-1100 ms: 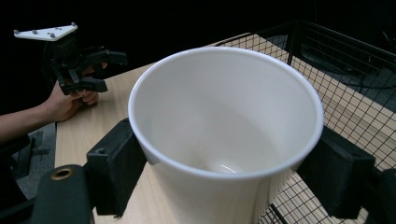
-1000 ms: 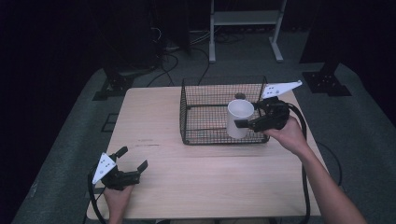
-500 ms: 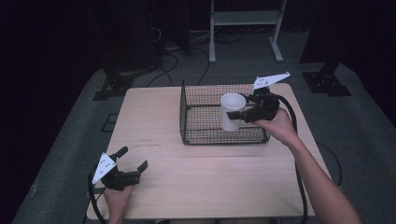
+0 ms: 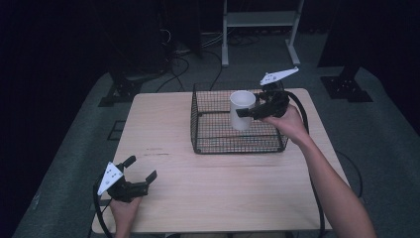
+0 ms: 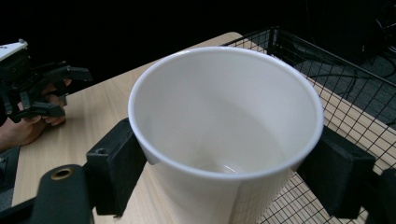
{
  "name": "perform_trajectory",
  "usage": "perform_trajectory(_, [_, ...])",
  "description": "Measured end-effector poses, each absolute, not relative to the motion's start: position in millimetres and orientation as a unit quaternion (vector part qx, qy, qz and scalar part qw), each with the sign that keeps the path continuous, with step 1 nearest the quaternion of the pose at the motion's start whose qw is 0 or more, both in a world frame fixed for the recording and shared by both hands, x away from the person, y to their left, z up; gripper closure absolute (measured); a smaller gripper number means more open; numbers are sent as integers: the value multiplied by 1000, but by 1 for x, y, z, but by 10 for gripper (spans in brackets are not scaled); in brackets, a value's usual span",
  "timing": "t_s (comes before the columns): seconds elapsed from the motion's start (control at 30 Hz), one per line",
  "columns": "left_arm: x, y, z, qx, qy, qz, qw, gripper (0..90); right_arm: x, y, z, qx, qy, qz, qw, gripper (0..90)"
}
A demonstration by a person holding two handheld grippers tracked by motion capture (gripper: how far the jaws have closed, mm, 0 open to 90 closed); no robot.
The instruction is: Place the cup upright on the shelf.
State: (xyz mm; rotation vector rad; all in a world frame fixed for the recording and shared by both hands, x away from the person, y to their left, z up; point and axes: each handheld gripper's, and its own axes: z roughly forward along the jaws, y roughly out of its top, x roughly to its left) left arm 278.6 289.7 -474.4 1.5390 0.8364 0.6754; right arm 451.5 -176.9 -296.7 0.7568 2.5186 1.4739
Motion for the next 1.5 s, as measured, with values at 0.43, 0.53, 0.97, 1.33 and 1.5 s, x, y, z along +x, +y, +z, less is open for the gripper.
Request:
perform_trajectory(0.43, [279,290,-474,660,359,289,593,0,481,-170,-305,270,830,485,57,198])
perform_trajectory(0.53, [279,290,-474,660,359,289,593,0,487,-168,-312,277,830,481,51,197])
perform_trajectory(0.97, [279,290,-474,659,361,289,593,0,510,-158,-342,299,835,460,40,196])
perform_trajectory(1.33, [279,291,-474,659,361,288,594,0,521,-155,-360,307,842,441,41,195])
perform_trajectory(1.5, [278,291,-474,658,361,289,594,0,526,-154,-366,308,844,437,42,195])
